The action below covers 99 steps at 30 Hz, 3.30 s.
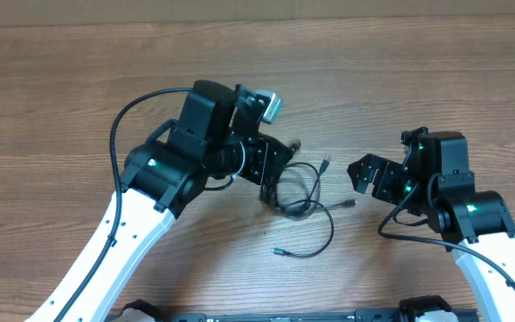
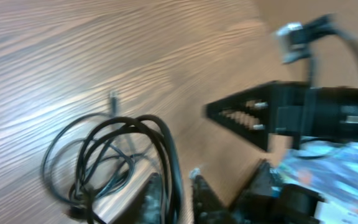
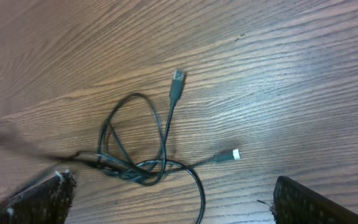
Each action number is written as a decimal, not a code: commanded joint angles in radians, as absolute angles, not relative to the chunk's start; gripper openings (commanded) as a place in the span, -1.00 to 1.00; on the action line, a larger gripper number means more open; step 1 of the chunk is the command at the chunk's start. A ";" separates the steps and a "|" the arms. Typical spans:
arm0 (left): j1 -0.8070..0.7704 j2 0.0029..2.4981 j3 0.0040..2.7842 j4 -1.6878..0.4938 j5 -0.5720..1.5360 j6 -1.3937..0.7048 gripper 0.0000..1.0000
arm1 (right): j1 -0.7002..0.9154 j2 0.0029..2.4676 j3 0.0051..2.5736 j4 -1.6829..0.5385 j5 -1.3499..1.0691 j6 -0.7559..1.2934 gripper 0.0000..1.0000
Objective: Untangle cables
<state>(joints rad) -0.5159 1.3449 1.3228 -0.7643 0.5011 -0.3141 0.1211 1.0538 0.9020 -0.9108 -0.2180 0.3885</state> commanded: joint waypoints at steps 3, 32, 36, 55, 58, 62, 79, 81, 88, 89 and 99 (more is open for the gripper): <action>-0.511 1.362 1.344 -0.881 0.178 -0.303 -0.53 | 0.123 1.045 0.903 -0.908 -0.210 0.397 1.00; -0.566 1.627 1.277 -1.083 0.160 -0.580 1.00 | 0.123 1.045 0.903 -0.908 -0.214 0.397 1.00; -0.577 1.774 1.264 -1.019 0.202 -0.675 0.89 | 0.123 1.045 0.903 -0.922 -0.214 0.397 1.00; -0.624 2.040 1.264 -0.836 0.237 -0.765 0.45 | 0.123 1.045 0.903 -0.902 -0.214 0.397 1.00; -0.624 2.040 1.264 -0.830 0.237 -0.767 0.44 | 0.123 1.045 0.903 -0.902 -0.214 0.397 1.00; -0.625 2.040 1.264 -0.810 0.237 -0.768 0.17 | 0.123 1.045 0.903 -0.894 -0.214 0.397 1.00; -0.613 2.040 1.265 -0.781 0.244 -0.785 -0.92 | 0.123 1.045 0.903 -0.892 -0.222 0.397 1.00; -0.607 2.037 1.266 -0.781 0.265 -0.781 -0.91 | 0.123 1.045 0.903 -0.891 -0.222 0.397 1.00; -0.589 1.938 1.266 -0.781 0.315 -0.781 -0.91 | 0.123 1.045 0.903 -0.892 -0.230 0.396 1.00; -0.588 1.914 1.266 -0.780 0.313 -0.781 -0.92 | 0.123 1.045 0.903 -0.892 -0.235 0.393 1.00; -0.590 1.547 1.266 -0.733 0.225 -0.756 -0.91 | 0.123 1.045 0.903 -0.882 -0.331 0.379 1.00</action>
<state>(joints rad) -0.5930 1.6653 1.2560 -0.7429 0.2665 -0.7788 0.1211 1.0538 0.9020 -0.8917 -0.2760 0.3920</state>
